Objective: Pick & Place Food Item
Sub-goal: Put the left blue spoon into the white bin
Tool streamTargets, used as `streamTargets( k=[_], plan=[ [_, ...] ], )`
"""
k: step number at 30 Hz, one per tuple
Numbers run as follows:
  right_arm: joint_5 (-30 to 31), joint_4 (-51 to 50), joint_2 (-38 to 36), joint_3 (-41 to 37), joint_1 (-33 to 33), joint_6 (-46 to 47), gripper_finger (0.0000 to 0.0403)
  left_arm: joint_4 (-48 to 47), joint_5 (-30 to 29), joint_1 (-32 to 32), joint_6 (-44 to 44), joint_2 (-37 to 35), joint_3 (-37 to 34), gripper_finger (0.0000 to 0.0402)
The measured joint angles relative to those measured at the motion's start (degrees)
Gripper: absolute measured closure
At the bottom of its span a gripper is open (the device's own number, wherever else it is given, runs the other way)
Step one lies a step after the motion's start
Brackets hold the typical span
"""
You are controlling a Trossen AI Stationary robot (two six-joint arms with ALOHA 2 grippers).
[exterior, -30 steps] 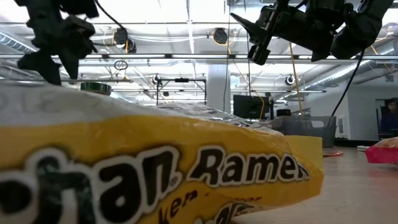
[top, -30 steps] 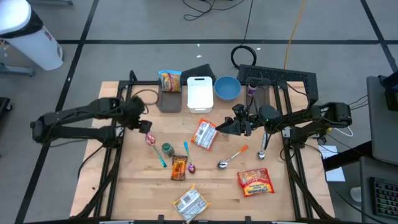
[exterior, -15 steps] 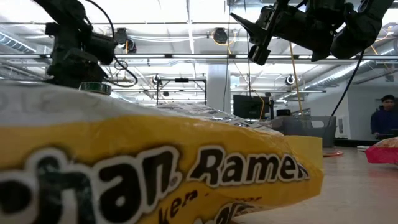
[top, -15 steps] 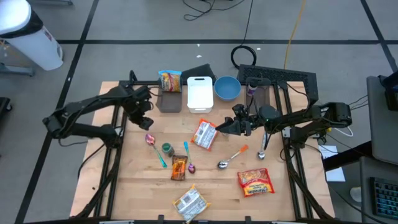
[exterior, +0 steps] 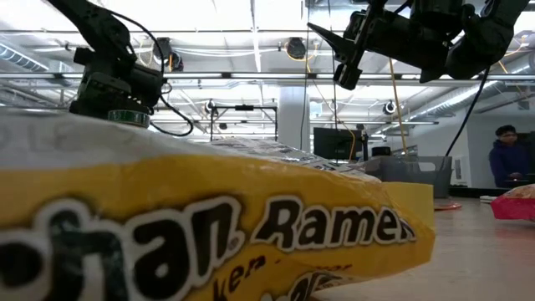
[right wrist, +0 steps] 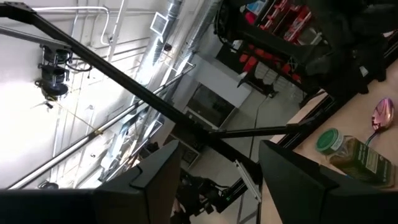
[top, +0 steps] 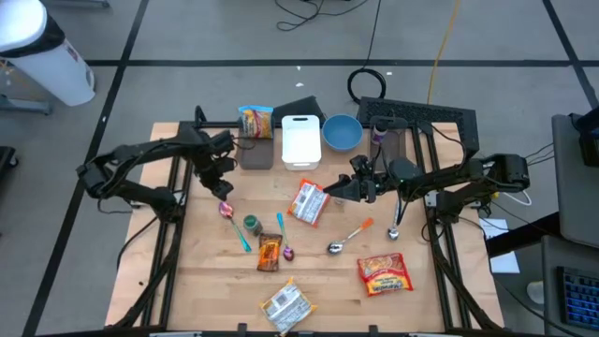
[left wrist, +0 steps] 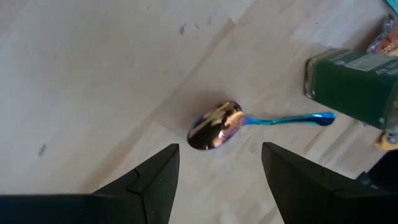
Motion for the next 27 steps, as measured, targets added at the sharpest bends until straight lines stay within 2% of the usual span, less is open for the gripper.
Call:
streamTargets(
  k=[5, 12, 19, 25, 27],
  plan=[
    [0.0, -0.2, 0.0, 0.0, 0.0, 0.0, 0.019, 4.5, 2.8, -0.1, -2.8, 0.1, -5.1, 0.0167],
    [0.0, -0.2, 0.0, 0.0, 0.0, 0.2, 0.019, 6.2, 2.8, -0.1, -4.5, 0.0, -5.1, 0.0167],
    [0.0, -0.2, 0.0, 0.0, 0.0, 0.6, 0.019, 10.4, 2.8, -2.9, -7.6, 0.0, -6.7, 0.0167],
    [0.0, -0.2, 0.0, 0.0, 0.0, 0.6, 0.019, 10.8, -3.6, -4.9, -11.3, 0.0, -6.9, 0.0167],
    [0.0, -0.2, 0.0, 0.0, 0.0, 0.6, 0.019, 10.7, -3.8, -5.2, -11.6, 0.0, -6.9, 0.0167]
  ],
)
